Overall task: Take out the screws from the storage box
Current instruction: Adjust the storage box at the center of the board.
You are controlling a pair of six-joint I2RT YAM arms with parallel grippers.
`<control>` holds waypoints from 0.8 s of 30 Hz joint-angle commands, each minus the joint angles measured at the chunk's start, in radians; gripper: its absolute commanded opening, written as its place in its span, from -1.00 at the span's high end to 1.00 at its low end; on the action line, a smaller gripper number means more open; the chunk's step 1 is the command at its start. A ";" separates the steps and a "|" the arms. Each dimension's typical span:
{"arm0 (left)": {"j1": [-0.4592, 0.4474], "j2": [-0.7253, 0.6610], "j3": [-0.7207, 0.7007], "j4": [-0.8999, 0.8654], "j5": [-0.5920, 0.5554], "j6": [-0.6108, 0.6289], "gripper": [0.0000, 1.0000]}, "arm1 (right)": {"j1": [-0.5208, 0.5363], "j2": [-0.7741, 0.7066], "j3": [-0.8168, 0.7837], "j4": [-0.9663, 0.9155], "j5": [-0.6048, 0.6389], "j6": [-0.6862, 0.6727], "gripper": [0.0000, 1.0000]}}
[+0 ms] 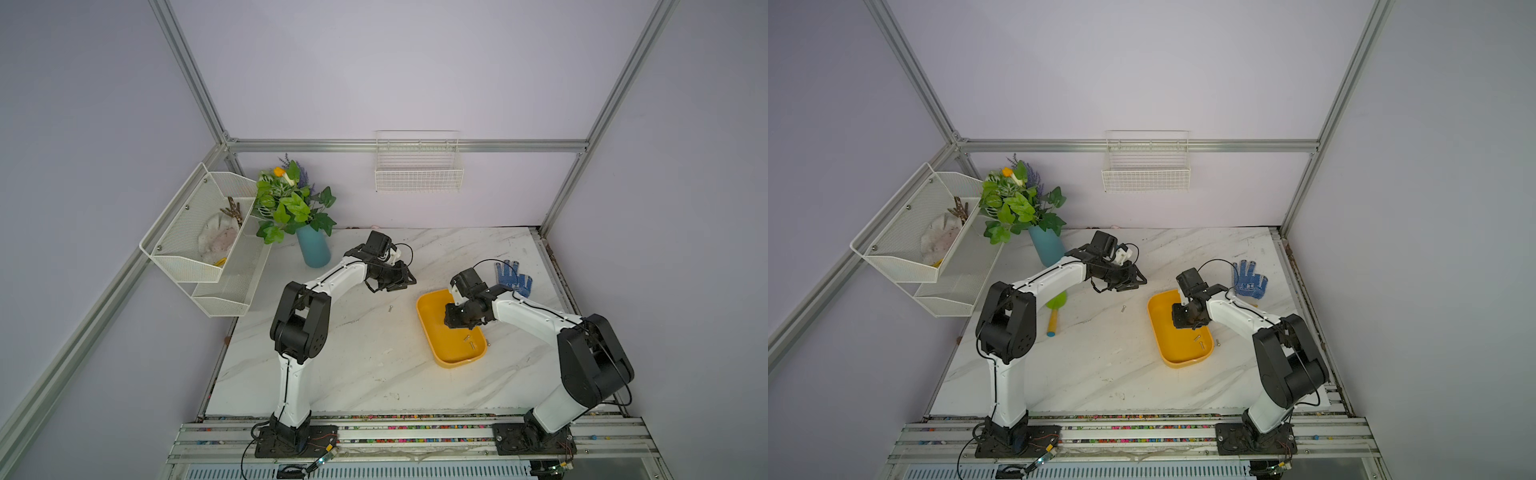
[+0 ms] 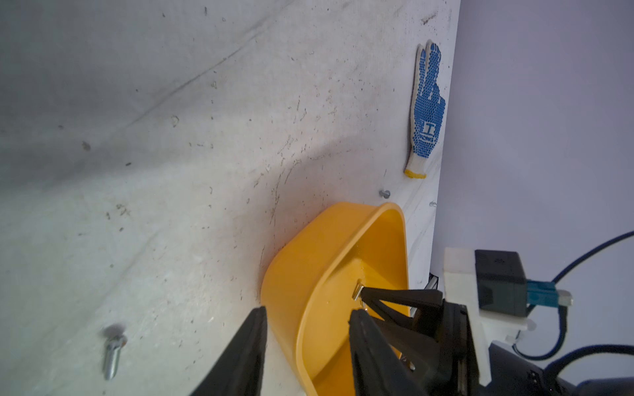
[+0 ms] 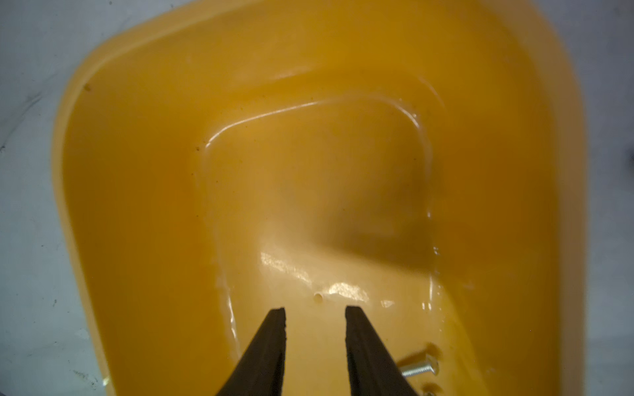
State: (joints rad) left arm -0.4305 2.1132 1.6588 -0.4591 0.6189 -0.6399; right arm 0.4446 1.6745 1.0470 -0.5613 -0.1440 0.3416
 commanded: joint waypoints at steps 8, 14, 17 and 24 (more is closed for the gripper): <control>-0.047 0.151 0.182 0.022 0.147 -0.042 0.16 | 0.014 0.098 0.056 0.137 0.015 0.037 0.26; -0.051 0.097 0.045 0.070 0.182 -0.028 0.37 | 0.016 0.157 0.084 0.151 -0.001 0.035 0.26; -0.051 0.037 -0.053 0.084 0.190 -0.015 0.40 | 0.038 0.172 0.103 0.148 -0.010 0.019 0.26; -0.051 -0.126 -0.364 0.156 0.208 -0.017 0.46 | 0.101 0.200 0.119 0.146 -0.053 -0.003 0.24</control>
State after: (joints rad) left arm -0.4828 2.0365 1.4052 -0.3382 0.7967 -0.6693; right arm 0.5201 1.8473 1.1435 -0.4255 -0.1703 0.3565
